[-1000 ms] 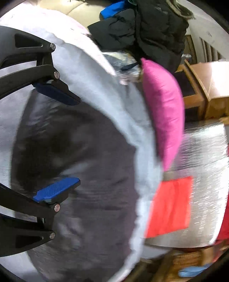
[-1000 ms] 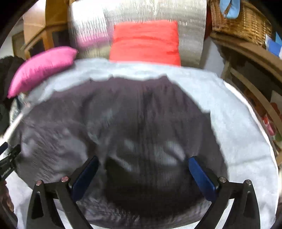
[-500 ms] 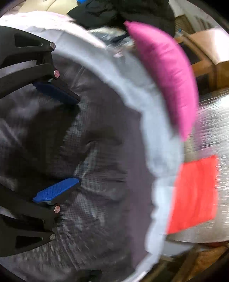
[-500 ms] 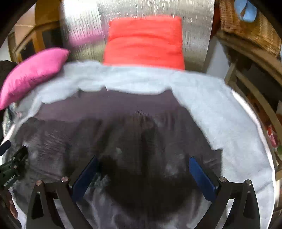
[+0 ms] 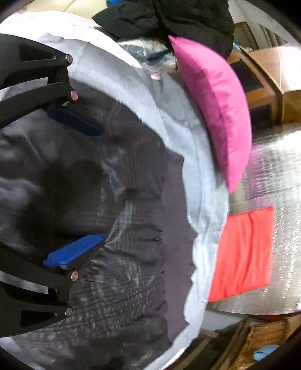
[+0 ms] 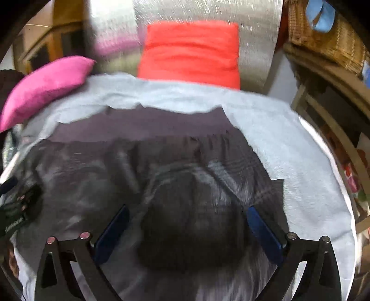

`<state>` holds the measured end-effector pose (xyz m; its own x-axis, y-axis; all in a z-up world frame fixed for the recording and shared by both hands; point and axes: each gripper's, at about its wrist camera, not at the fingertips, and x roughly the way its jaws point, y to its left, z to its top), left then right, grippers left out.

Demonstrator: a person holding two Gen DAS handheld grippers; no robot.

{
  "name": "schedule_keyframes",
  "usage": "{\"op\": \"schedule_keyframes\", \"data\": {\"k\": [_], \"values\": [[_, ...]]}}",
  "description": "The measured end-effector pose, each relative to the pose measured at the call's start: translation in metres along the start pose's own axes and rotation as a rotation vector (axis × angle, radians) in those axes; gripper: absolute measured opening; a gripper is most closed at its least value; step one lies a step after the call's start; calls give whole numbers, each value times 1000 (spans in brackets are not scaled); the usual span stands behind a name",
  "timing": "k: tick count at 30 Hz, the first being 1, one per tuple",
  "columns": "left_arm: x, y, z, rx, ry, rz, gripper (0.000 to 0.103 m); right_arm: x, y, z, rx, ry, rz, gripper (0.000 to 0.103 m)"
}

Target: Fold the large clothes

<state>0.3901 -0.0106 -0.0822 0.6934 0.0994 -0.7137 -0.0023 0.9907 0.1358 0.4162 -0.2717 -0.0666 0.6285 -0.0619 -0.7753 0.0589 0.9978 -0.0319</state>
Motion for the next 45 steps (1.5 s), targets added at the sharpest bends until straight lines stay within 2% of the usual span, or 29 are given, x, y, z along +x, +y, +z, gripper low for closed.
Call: {"op": "schedule_keyframes", "data": {"k": [5, 10, 13, 15, 22, 26, 28, 31, 32, 34, 39, 42, 45], "values": [[-26, 11, -10, -29, -15, -11, 87, -27, 13, -26, -28, -35, 28, 103], [-24, 5, -16, -16, -1, -21, 87, -12, 20, -41, -27, 15, 21, 103], [-10, -1, -24, -10, 36, -29, 87, 1, 16, -52, -24, 36, 9, 103], [2, -4, -32, -9, 61, -28, 87, 3, 16, -54, -27, 35, 2, 103], [10, -7, -38, 0, 58, -23, 89, 7, 18, -60, -22, 32, 3, 103], [4, 1, -34, 0, 70, -60, 89, 8, 17, -56, -24, 50, 8, 103], [-4, 15, -31, -13, 67, -93, 89, 3, 13, -53, -21, 65, 43, 103], [-21, 45, -24, -42, 0, -121, 89, -14, -9, -41, 53, 50, 177, 103], [-27, 63, -21, -70, -25, -131, 89, -25, -27, -38, 113, 30, 231, 103], [-28, 102, -15, -154, -29, -160, 89, -36, -56, -33, 196, 8, 273, 103], [5, 168, -15, -372, 83, -264, 89, -28, -151, -32, 462, 16, 319, 103], [29, 179, -20, -440, 157, -367, 89, -5, -180, -42, 587, 71, 378, 103], [42, 177, -23, -468, 193, -427, 89, 14, -182, -43, 608, 115, 458, 103]]}}
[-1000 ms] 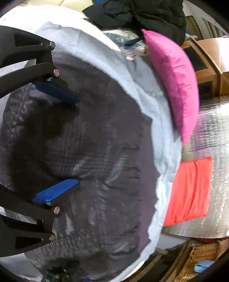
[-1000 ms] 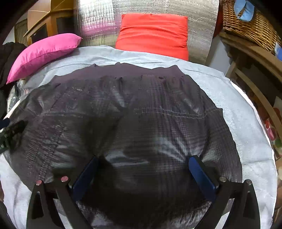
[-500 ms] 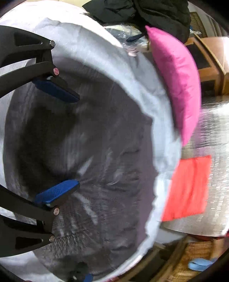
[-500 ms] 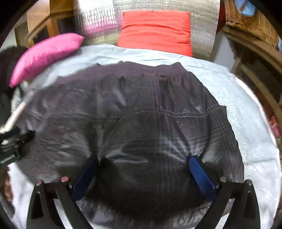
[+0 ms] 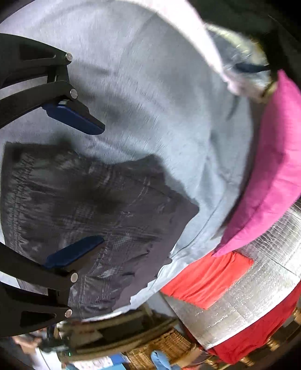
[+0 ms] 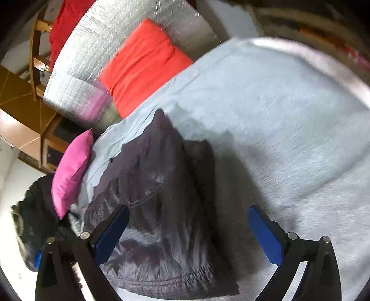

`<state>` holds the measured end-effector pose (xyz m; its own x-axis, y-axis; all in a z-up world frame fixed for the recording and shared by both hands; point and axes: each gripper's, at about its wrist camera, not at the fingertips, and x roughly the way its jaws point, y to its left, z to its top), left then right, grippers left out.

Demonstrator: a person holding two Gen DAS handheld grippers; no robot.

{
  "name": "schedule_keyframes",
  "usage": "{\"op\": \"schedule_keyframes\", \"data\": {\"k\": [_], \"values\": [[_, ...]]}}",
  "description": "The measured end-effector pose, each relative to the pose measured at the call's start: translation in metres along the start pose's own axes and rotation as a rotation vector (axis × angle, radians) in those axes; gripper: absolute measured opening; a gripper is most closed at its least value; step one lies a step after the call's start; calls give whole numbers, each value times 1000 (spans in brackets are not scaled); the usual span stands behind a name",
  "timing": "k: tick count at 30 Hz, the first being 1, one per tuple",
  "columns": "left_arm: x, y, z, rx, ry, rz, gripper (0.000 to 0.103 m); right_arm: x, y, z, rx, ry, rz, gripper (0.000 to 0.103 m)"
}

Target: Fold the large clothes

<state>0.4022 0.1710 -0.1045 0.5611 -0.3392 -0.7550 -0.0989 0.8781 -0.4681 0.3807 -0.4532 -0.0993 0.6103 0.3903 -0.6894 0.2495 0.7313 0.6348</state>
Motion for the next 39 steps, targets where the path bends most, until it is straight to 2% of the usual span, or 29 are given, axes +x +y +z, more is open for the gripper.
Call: {"op": "schedule_keyframes", "data": {"k": [4, 6, 8, 11, 13, 15, 16, 17, 21, 23, 24, 25, 26, 27, 28, 30, 32, 39], "values": [[19, -9, 3, 3, 46, -55, 89, 26, 5, -2, -32, 67, 12, 103], [30, -13, 4, 14, 104, -99, 89, 35, 6, 1, -42, 94, 19, 103], [37, -17, 6, 30, 123, -98, 89, 43, 8, 1, -48, 123, 53, 103], [46, -17, 6, 29, 155, -107, 89, 48, 17, -1, -90, 134, 58, 103], [55, -15, 5, 17, 191, -109, 89, 53, 21, -3, -122, 150, 32, 96], [59, -17, 3, 38, 184, -96, 89, 59, 23, -4, -148, 169, -7, 89], [59, -21, 2, 56, 181, -79, 86, 60, 23, -4, -159, 171, -21, 83], [61, -25, 1, 80, 182, -56, 79, 61, 23, -4, -166, 175, -35, 81], [64, -36, -2, 130, 180, -14, 62, 64, 21, -1, -168, 205, -58, 80], [65, -39, -2, 137, 180, -10, 44, 65, 23, -1, -179, 211, -75, 79], [65, -41, -1, 144, 180, -7, 39, 67, 28, -3, -203, 214, -101, 71], [64, -45, -1, 158, 177, 12, 31, 69, 32, -4, -221, 216, -114, 54], [61, -52, 0, 185, 170, 45, 25, 70, 39, -4, -239, 218, -126, 42], [59, -60, 1, 214, 164, 74, 24, 67, 48, -4, -258, 215, -143, 29], [55, -66, 3, 236, 156, 101, 21, 64, 55, -4, -281, 209, -158, 22], [44, -77, 9, 257, 128, 132, 19, 55, 73, -1, -323, 201, -182, 19], [28, -85, 16, 266, 94, 132, 18, 40, 89, 3, -348, 186, -175, 17], [-61, -132, 27, 369, -74, 124, 17, -28, 161, 9, -475, 76, -134, 13]]}}
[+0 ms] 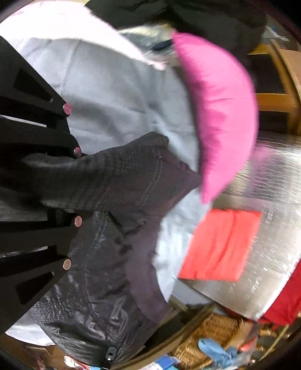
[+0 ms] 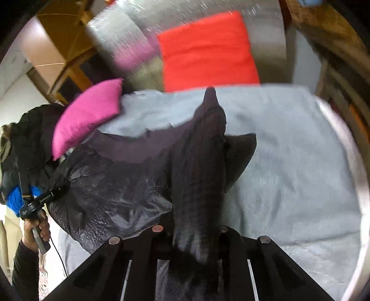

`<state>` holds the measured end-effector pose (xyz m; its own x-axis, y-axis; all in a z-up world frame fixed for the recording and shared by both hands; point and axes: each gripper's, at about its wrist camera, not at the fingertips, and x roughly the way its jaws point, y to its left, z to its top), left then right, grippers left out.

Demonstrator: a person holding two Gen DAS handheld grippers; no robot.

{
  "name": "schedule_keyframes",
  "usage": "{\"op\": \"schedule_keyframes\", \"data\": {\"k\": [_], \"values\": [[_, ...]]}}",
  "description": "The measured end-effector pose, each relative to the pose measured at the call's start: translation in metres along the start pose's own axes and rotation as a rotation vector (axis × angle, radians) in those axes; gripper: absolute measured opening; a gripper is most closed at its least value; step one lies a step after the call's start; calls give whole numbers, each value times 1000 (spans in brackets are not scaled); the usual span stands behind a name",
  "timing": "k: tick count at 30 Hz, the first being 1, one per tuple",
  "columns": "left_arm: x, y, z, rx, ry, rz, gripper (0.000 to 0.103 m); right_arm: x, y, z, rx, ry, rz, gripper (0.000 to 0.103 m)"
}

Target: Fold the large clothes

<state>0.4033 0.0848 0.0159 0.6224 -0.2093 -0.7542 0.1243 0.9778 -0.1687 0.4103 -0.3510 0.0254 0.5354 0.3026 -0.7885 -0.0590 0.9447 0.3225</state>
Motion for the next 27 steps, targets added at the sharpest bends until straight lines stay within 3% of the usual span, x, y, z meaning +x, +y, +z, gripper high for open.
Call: {"op": "schedule_keyframes", "data": {"k": [9, 15, 19, 23, 27], "values": [[-106, -20, -13, 56, -163, -40, 17, -113, 40, -9, -111, -152, -12, 11], [-137, -30, -54, 65, -228, -59, 18, -159, 38, -53, -111, -213, -17, 11], [-127, -33, -89, 65, -215, -52, 18, -149, 29, -82, -96, -208, -23, 11], [-89, -25, -138, 26, -121, -55, 18, -122, 3, -137, -49, -157, -23, 11], [-43, -18, -181, 1, -34, 10, 18, -71, -24, -187, 9, -65, -60, 11]]}}
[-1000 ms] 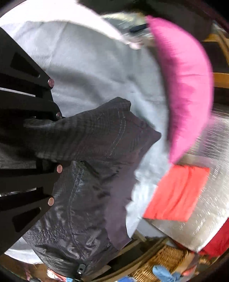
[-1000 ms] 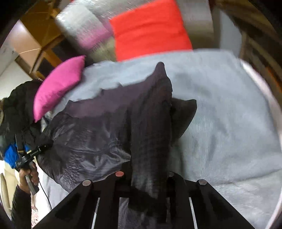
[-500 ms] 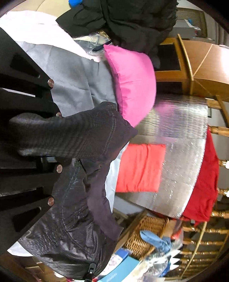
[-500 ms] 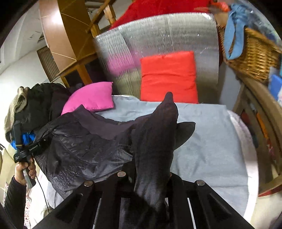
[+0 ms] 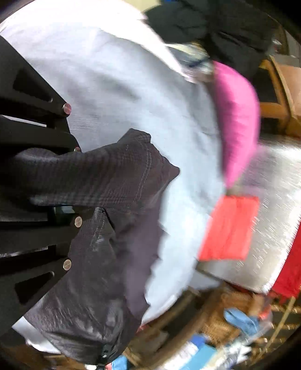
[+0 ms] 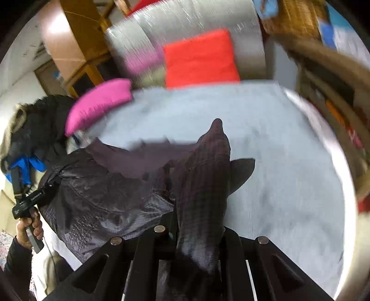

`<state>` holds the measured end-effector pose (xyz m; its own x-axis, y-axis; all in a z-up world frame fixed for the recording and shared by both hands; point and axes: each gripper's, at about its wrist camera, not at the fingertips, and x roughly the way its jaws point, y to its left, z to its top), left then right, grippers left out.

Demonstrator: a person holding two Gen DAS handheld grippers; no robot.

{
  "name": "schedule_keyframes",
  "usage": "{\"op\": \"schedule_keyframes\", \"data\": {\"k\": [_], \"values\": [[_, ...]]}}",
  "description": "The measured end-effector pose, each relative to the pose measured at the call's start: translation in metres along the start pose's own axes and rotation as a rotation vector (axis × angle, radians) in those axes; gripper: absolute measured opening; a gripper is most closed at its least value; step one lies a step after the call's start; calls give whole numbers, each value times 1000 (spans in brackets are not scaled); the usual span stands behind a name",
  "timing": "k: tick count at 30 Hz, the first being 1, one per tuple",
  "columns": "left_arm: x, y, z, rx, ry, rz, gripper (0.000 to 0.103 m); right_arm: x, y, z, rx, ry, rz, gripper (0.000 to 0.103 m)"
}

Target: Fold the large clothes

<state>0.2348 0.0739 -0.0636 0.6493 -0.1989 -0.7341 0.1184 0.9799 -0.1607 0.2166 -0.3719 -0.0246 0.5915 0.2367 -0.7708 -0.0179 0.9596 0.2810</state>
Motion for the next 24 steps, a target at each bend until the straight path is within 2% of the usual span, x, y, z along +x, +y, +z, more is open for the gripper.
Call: {"op": "schedule_keyframes", "data": {"k": [2, 3, 4, 5, 6, 8, 9, 13, 15, 18, 21, 24], "values": [[22, 11, -16, -44, 67, 9, 27, 23, -16, -19, 48, 47, -18, 12], [27, 14, -20, -50, 76, 17, 31, 35, -27, -31, 85, 77, -13, 15], [28, 17, -24, -53, 69, 31, 41, 41, -34, -38, 112, 90, -5, 21], [27, 19, -25, -54, 70, 44, 49, 43, -42, -45, 141, 82, 9, 24], [26, 21, -24, -57, 76, 56, 52, 42, -47, -47, 158, 67, 18, 30], [16, 27, -18, -70, 89, 97, 62, 39, -50, -47, 171, 73, -13, 57], [9, 29, -15, -77, 87, 109, 64, 35, -50, -46, 164, 77, -39, 74], [-36, 39, -12, -113, -16, 197, 76, 1, -52, -40, 146, 15, -118, 74], [-52, 36, -10, -123, -63, 223, 77, -23, -42, -34, 109, -62, -149, 74], [-62, 17, -9, -105, -81, 189, 77, -37, -19, -23, 40, -105, -120, 74], [-55, -9, -16, -52, -78, 147, 77, -27, 3, -10, -34, -97, -101, 74], [-43, -40, -31, 12, -71, 112, 77, -6, -4, -4, -2, -72, -117, 74]]}}
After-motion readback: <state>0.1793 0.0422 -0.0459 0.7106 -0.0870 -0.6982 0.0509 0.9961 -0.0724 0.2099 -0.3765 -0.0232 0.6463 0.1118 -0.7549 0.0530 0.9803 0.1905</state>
